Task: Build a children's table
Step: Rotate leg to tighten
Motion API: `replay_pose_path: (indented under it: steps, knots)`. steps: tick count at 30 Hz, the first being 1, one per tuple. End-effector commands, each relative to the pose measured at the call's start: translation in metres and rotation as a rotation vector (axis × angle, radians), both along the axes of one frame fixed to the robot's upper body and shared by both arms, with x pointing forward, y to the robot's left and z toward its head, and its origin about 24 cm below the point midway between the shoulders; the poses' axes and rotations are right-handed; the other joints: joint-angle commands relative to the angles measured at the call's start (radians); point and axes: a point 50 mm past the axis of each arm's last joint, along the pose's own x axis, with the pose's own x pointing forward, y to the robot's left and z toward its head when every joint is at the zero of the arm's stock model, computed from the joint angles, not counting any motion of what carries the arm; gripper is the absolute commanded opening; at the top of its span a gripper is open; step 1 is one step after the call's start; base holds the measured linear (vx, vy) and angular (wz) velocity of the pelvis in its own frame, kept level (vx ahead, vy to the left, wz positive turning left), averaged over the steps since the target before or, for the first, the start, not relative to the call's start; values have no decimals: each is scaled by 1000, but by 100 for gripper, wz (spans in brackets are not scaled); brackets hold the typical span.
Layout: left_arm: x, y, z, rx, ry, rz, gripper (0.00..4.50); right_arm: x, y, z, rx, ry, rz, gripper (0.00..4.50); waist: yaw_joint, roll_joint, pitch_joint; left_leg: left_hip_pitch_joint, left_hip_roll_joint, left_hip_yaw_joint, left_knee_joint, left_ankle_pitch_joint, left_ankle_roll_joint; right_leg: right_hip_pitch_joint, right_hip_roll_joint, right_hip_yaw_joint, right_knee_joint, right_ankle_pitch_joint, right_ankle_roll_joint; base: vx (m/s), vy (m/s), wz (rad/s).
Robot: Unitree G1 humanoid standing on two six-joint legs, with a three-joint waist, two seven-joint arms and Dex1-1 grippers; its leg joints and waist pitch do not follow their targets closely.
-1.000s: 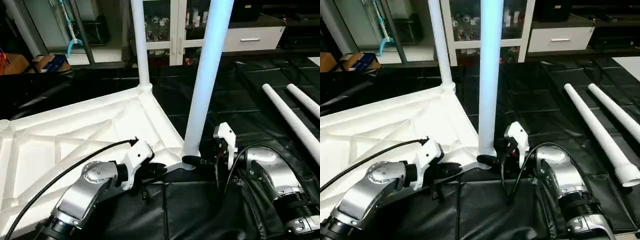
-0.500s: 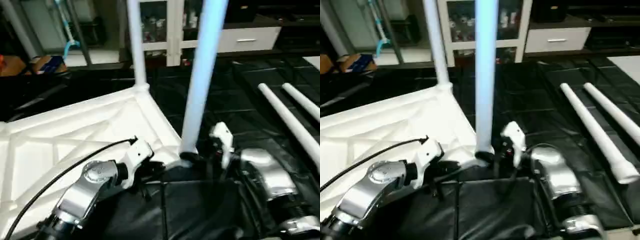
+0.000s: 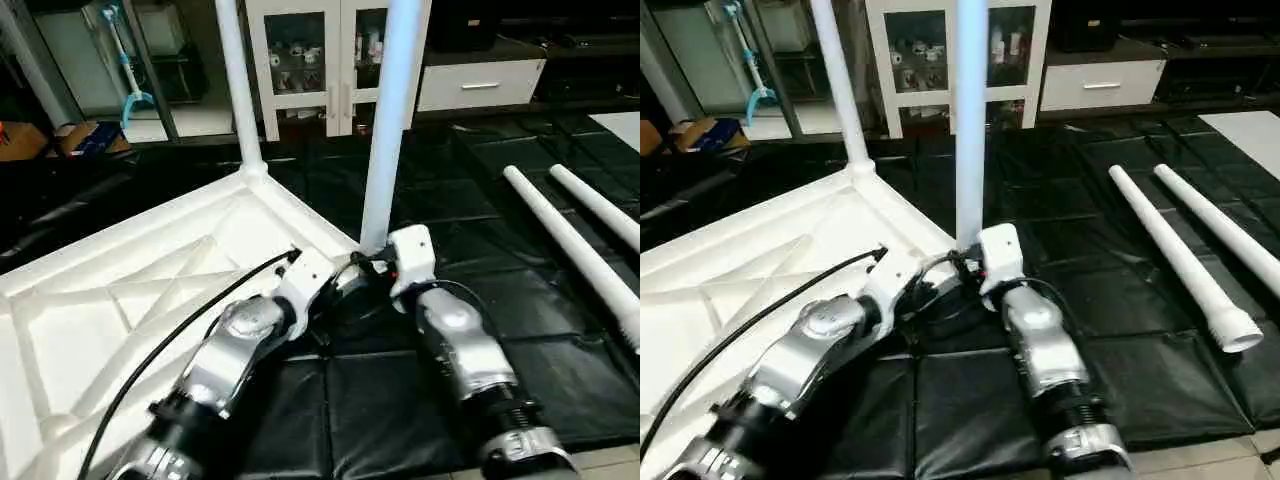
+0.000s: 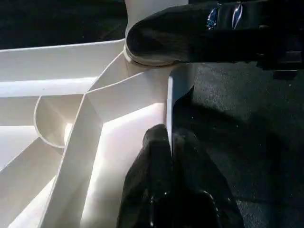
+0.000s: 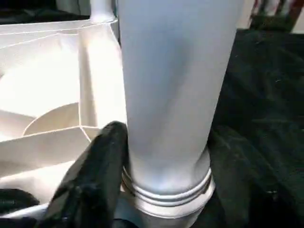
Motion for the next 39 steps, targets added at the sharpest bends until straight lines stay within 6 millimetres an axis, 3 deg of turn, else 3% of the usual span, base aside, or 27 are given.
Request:
replay_pose_path:
  steps: [1,3,7,9,10,11,14,16,19,23,28,32,37,39]
  knots:
    - [3,-8,7,-27,-46,-5,0,-9,18,-10,22,49,82,239,-7,-13,-44,15,46,-41,-87,-421,2,15,-50,28,-99,-547,-93,0,0,0]
    - [2,-4,4,-18,-43,-6,0,-14,24,-6,86,32,181,231,-8,-11,-43,13,46,-41,-88,-429,10,17,-51,28,-99,-541,-98,0,0,0]
    - [-1,1,2,-21,-34,-29,0,-15,21,4,149,-3,258,225,-5,-19,-45,12,48,-38,-87,-406,22,16,-52,31,-98,-527,-106,0,0,0]
    - [-8,6,0,-28,-17,-85,0,-16,12,12,166,-36,332,225,-1,-18,-48,3,51,-40,-88,-368,35,26,-55,33,-90,-483,-119,0,0,0]
    - [-8,6,0,-28,-16,-87,0,-16,12,12,166,-37,335,250,2,-17,-49,3,53,-37,-88,-350,44,25,-55,35,-87,-450,-131,0,0,0]
    - [-17,11,-1,-43,7,-155,0,-16,-4,17,171,-36,402,276,2,-17,-50,0,53,-36,-87,-336,52,30,-55,35,-82,-423,-147,0,0,0]
    - [-23,14,-1,-46,23,-196,0,-15,-15,21,166,-41,426,288,3,-14,-52,-4,57,-35,-85,-284,70,35,-53,35,-71,-334,-184,0,0,0]
    - [-27,16,-1,-50,33,-225,0,-14,-25,24,165,-38,444,288,5,-14,-53,1,58,-31,-83,-270,72,32,-53,36,-69,-312,-197,0,0,0]
    - [-39,20,-2,-65,74,-291,0,-19,-49,30,136,-5,556,330,11,-15,-57,0,59,-30,-80,-229,88,40,-53,35,-61,-261,-220,0,0,0]
    - [-48,21,-2,-68,103,-345,0,-30,-72,28,24,61,708,360,33,-14,-59,6,61,-24,-71,-167,119,38,-50,37,-51,-171,-249,0,0,0]
    - [-49,19,-2,-65,104,-355,0,-31,-72,26,-1,78,728,408,39,-21,-54,4,59,-24,-73,-196,108,39,-52,37,-57,-242,-240,0,0,0]
    - [-49,19,1,-67,104,-359,0,-32,-66,23,-9,105,763,408,45,-20,-53,11,62,-25,-76,-224,85,34,-50,38,-62,-287,-222,0,0,0]
    - [-50,21,1,-64,109,-361,0,-29,-65,20,-4,104,757,408,47,-20,-55,6,60,-25,-75,-200,85,38,-51,38,-57,-257,-226,0,0,0]
    - [-51,21,0,-64,113,-364,0,-26,-64,19,-10,97,743,382,46,-22,-56,6,59,-25,-73,-190,90,38,-52,38,-56,-248,-232,0,0,0]
